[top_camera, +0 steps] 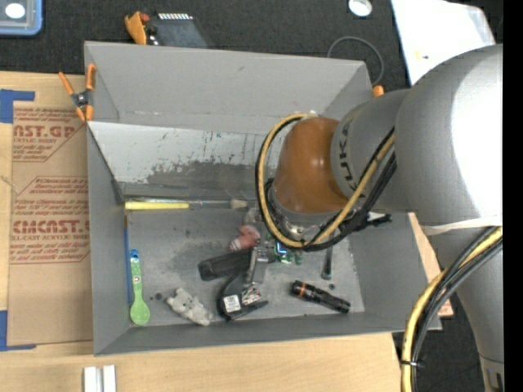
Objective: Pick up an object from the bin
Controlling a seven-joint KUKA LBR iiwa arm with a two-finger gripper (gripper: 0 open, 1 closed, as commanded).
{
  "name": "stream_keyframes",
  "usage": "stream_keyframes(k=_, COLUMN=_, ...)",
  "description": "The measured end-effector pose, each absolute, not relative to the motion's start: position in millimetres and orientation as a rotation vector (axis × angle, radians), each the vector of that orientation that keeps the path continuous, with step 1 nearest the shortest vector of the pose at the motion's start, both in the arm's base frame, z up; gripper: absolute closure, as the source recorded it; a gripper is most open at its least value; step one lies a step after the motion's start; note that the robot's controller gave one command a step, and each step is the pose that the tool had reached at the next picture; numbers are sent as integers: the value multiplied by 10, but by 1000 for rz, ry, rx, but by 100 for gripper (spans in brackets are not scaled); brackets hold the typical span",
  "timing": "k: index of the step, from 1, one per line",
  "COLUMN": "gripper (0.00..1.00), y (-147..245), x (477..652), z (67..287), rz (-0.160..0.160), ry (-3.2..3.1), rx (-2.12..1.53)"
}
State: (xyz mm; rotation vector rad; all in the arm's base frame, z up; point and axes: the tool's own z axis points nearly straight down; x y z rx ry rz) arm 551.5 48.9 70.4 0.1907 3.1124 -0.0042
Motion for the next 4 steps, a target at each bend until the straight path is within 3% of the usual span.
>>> stream_keyframes(k=1, gripper=100, y=729, x=5686, z=705, rz=-4, ry=3101, rx=319)
stream_keyframes(k=2, gripper=100, y=729, x=5686, z=705, rz=-5, ry=3101, rx=320)
stream_keyframes(k=4, gripper=100, y=673, x=5650, z=1182, rz=-6, ry=3112, rx=194)
